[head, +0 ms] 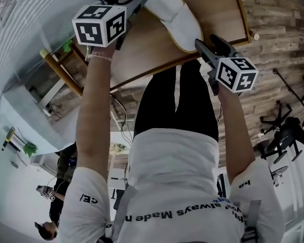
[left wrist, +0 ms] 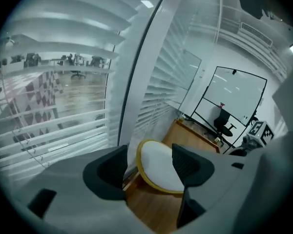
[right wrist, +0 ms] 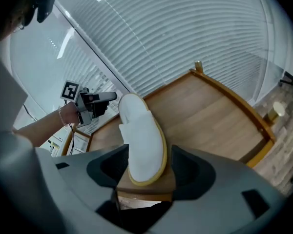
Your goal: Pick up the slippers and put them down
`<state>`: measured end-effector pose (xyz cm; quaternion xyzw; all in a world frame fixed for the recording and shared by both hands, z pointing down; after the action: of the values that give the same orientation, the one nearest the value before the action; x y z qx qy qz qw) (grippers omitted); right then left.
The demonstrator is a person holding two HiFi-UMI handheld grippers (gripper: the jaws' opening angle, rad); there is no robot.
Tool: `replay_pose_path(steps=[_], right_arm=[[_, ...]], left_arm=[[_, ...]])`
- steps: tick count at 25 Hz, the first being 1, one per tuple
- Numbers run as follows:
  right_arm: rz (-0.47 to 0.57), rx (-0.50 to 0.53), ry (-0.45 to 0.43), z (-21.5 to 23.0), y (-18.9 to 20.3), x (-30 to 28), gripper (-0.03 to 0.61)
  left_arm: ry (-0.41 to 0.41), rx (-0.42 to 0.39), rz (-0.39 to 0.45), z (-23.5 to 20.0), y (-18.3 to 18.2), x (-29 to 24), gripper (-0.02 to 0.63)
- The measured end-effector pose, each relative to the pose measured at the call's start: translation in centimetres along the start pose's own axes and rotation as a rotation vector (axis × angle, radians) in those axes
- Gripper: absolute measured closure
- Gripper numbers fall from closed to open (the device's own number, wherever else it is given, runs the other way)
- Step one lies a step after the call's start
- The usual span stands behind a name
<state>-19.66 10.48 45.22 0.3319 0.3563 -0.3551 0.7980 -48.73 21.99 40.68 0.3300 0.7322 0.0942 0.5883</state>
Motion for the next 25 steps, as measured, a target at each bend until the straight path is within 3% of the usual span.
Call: replay_pose_path(steps=[6, 7, 9, 11, 17, 25], right_arm=[[-0.135, -0.066, -0.001, 1.1, 2.4, -2.0, 0.341], [-0.155, -0.077, -0.004, 1.2, 2.7, -2.2, 0.341], [-0.182, -0.095, -0.002, 1.3, 3.0, -2.4, 0.342], [-0.193, -0.108, -0.002, 1.3, 2.9, -2.3, 0.342], [-0.181, -0.190, -0.108, 0.7, 3.3, -2.7, 0.363], [-0.060, -0.371, -0.264, 0.8, 3.8, -2.9, 0.501]], left_arm=[[0.012, -0.063, -0.058, 0.1, 0.5, -2.5, 0.355], [-0.002, -0.078, -0.059, 0.2, 0.5, -2.7, 0.374], [-0.040, -0.107, -0.057, 0.3, 0.6, -2.8, 0.524], [-0.052, -0.112, -0.051, 0.3, 0.8, -2.8, 0.549], [0.085, 0.093, 0.041, -0.8, 1.1, -2.4, 0.577], [0.098, 0.174, 0.093, -1.7, 1.7, -1.1, 0.577]])
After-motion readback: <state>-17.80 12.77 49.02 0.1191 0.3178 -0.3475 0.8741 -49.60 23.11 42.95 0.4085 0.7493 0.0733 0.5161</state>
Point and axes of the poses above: the fingertips, and each gripper's own axes: x backward along the fingers, z to its right, y out of its underside, the point moved 8 cm from there along x, backward along the fingers, and after that the axes turned 15 degrees about -z, right-handed, at the moved point
